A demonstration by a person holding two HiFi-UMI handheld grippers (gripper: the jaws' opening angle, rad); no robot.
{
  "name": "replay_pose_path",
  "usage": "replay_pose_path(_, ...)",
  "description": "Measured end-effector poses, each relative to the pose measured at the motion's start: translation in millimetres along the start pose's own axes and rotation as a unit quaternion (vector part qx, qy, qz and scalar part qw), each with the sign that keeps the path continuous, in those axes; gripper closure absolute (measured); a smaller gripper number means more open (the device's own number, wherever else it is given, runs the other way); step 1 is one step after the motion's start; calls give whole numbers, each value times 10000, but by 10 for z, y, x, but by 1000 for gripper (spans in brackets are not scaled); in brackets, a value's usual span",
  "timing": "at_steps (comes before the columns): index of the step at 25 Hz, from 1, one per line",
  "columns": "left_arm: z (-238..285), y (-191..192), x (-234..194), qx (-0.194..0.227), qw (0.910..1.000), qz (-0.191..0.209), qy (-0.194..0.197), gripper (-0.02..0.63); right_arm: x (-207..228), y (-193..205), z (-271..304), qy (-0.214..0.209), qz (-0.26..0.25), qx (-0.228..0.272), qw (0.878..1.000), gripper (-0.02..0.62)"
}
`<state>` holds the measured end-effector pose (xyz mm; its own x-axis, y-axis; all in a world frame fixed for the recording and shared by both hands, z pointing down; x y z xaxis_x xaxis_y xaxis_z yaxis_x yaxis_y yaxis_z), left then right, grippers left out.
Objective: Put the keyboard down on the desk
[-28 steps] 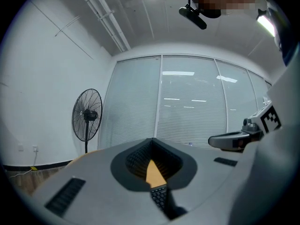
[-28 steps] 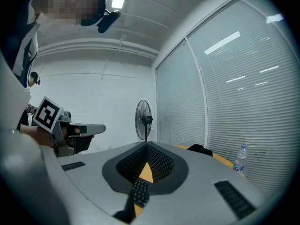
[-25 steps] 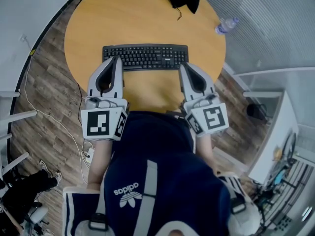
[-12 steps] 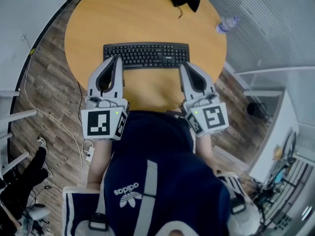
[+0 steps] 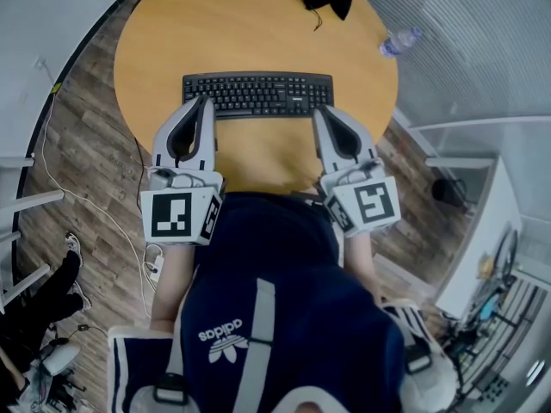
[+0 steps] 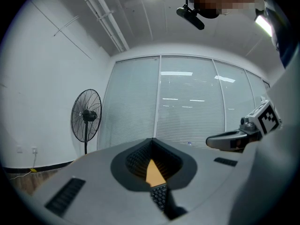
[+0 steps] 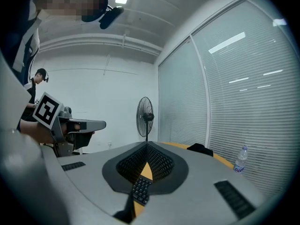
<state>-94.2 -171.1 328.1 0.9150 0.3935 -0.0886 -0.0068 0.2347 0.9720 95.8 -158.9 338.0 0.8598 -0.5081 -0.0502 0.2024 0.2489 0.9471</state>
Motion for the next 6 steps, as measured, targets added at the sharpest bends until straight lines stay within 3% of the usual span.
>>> replay_pose_path(6,-15,-27,-71,17,10000,15,-22,603,-62,-41,41,-64,-85,13,9999,592)
Point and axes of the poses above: the fingertips, and each gripper's own axes: z forward along the fingers, x to its right, y out of its underside, the point moved 2 cm from there along -z, backward along the fingers, and after that the axes turned 8 degrees about -x, right-handed, at the moved point
